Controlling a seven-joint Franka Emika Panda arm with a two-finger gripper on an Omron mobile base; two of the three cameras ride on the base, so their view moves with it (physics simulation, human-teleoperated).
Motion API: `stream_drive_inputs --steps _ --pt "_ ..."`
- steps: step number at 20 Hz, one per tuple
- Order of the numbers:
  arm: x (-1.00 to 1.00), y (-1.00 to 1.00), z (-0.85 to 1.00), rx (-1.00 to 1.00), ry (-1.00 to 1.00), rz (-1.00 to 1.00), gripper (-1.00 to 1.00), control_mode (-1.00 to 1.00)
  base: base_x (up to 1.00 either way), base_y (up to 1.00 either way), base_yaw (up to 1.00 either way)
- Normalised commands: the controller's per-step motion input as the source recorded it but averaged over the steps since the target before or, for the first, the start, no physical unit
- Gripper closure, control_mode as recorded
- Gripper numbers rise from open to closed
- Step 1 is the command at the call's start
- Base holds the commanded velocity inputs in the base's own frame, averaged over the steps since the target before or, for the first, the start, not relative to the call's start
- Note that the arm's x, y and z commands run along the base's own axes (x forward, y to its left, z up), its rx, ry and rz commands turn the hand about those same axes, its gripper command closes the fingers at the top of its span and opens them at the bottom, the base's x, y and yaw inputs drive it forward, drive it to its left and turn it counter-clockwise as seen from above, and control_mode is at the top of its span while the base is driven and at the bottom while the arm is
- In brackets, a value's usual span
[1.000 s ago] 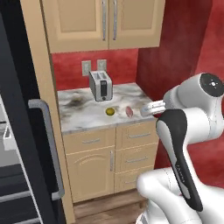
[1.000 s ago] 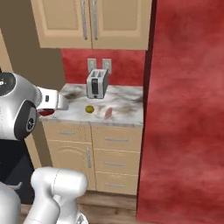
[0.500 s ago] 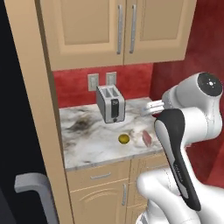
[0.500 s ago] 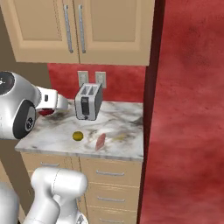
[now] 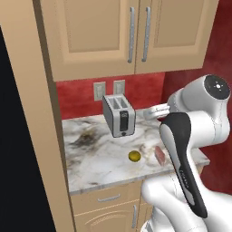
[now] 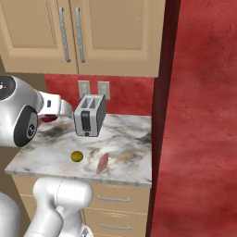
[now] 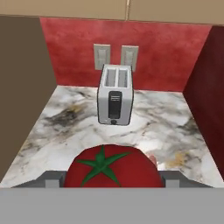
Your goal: Open the fridge, remove the orange, tomato, and steak, and place them on any counter.
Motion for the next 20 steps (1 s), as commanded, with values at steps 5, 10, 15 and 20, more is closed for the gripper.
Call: stream_drive_inputs --steps 5,10,15,20 --pt "0.0 0.02 -0.09 -0.03 0.03 0.0 1.0 -1.0 0.0 0.0 0.0" --pt "0.54 0.15 -0.59 -0.01 0.27 0.11 1.0 -1.0 0.0 0.0 0.0" --pt "0.77 0.23 -0.7 0.0 0.32 0.18 1.0 -1.0 0.0 0.0 0.0" --pt "0.69 0.51 -0.89 0.0 0.25 0.13 1.0 -1.0 0.0 0.0 0.0"
